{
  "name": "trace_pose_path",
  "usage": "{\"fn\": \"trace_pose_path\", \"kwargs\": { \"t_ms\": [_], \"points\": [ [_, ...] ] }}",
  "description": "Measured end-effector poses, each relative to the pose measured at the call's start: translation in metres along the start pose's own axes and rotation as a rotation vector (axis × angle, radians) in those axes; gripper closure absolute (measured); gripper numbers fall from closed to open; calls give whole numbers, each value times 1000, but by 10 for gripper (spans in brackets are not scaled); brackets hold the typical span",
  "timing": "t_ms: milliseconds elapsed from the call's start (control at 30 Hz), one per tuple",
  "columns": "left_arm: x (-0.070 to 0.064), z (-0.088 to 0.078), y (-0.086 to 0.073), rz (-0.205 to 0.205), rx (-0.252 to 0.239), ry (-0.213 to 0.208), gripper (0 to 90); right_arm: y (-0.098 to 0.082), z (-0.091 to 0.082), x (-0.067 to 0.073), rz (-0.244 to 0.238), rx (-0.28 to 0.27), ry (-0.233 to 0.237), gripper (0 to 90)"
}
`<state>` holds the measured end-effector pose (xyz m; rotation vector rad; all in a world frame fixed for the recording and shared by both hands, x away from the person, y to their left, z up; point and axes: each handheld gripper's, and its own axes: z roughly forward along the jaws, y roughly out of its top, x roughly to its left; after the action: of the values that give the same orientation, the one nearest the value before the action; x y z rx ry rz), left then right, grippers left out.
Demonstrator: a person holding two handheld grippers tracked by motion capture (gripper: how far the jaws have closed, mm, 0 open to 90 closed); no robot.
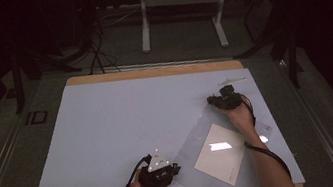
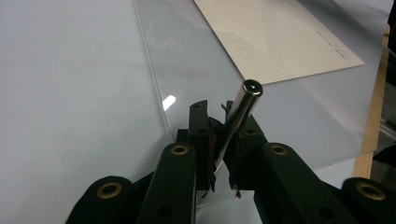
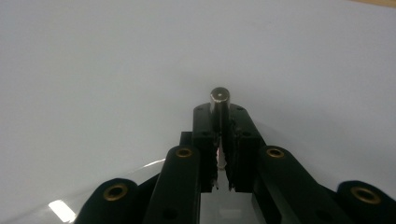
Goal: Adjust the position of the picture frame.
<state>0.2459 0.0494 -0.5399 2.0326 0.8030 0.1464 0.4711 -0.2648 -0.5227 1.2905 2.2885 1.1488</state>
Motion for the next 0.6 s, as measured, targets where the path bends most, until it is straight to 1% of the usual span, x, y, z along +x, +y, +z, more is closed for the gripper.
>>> {"fn": "trace_pose_path", "kwargs": {
  "t_ms": [67,133,200,233,267,300,333,400,433,467,533,567,600],
  "points": [
    [2,-4,2,-24,-21,-18,807,1,-1,-1,1,6,5,840],
    [3,-10,6,-22,-42,-24,805,3,-3,-1,13,4,14,841],
    [7,-19,11,-24,-64,-20,804,7,-7,-1,25,0,26,842],
    [10,-25,13,-27,-80,-9,800,10,-11,0,26,2,28,846],
    [10,-25,13,-27,-80,-9,798,10,-11,0,26,2,28,846],
    [17,-33,16,-31,-98,11,798,12,-14,1,22,6,28,847],
    [21,-38,18,-36,-106,20,792,16,-20,2,21,9,36,848],
    [29,-49,21,-34,-126,55,791,20,-25,4,22,14,46,848],
    [36,-58,24,-34,-143,74,791,22,-26,5,22,16,52,849],
    [40,-63,26,-35,-157,84,791,25,-28,8,18,27,64,851],
    [55,-77,33,-46,-189,126,791,28,-29,12,21,40,84,851],
    [64,-82,36,-52,-198,140,790,30,-29,14,27,41,92,852],
    [71,-86,39,-59,-203,147,789,32,-29,16,22,42,95,852]
  ]
}}
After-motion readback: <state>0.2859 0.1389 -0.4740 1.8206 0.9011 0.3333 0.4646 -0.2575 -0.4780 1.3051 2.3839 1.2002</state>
